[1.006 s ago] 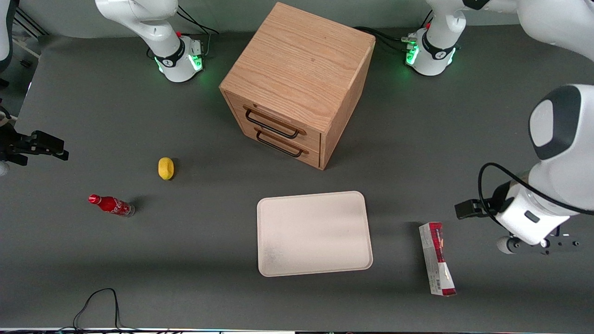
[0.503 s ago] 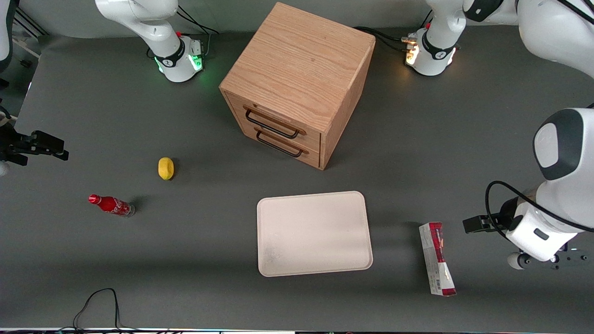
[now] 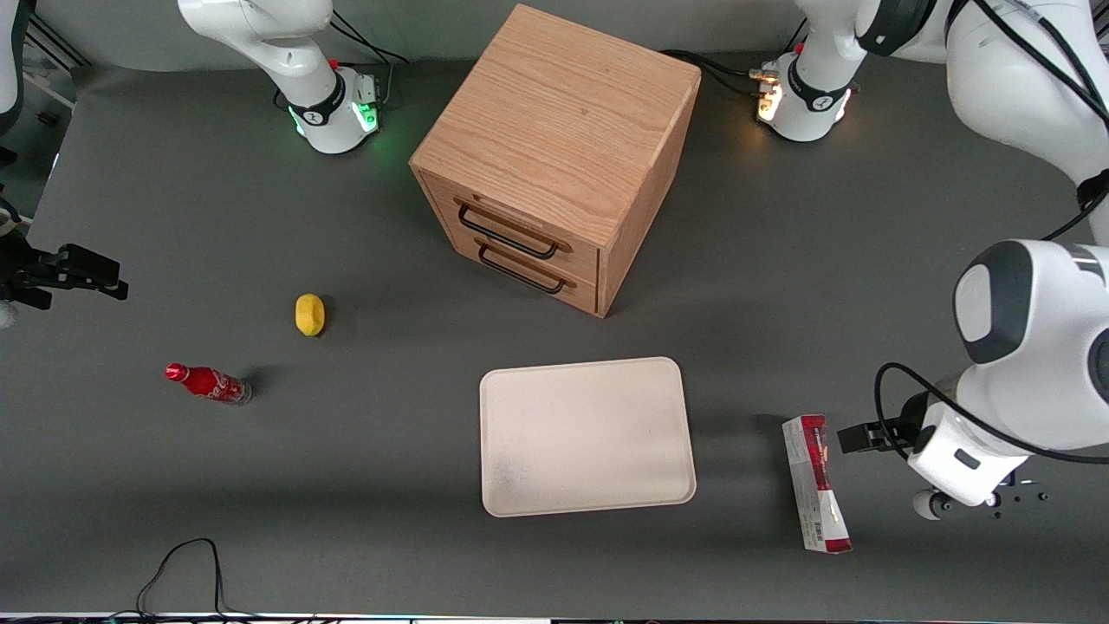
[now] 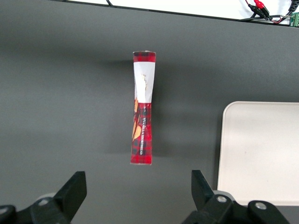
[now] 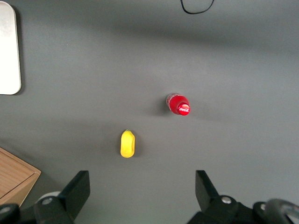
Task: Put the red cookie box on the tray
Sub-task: 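Lower the left gripper around the box and close on it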
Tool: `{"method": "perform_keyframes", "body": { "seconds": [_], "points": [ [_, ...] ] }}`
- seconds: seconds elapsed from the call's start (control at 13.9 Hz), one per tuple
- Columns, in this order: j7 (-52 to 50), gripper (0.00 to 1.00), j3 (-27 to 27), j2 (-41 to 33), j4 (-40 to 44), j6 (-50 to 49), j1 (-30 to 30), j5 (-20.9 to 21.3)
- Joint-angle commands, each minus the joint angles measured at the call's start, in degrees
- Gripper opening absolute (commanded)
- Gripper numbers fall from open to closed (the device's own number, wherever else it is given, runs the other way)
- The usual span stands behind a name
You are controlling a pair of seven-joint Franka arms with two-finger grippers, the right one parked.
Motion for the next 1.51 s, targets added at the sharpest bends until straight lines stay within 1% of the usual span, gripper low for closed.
{"method": "perform_keyframes", "body": {
  "seconds": [0.0, 0.36, 0.65, 0.86, 1.08, 1.37, 1.44],
  "points": [
    [-1.24, 1.0, 0.28, 1.75, -1.69, 3.93, -0.45, 0.36],
    [-0.88, 1.0, 0.19, 5.61, -2.13, 8.85, -0.36, 0.36],
    [-0.01, 1.0, 0.19, 7.99, -2.57, 10.79, 0.07, 0.36],
    [1.75, 1.0, 0.19, 8.61, -6.51, 14.12, 0.43, 0.36],
    [1.4, 1.0, 0.19, 9.22, -10.03, 19.13, 0.25, 0.36],
    [1.14, 1.0, 0.19, 11.24, -10.22, 20.55, -0.19, 0.36],
    [0.96, 0.96, 0.19, 11.42, -10.22, 20.64, -0.27, 0.36]
  ]
}}
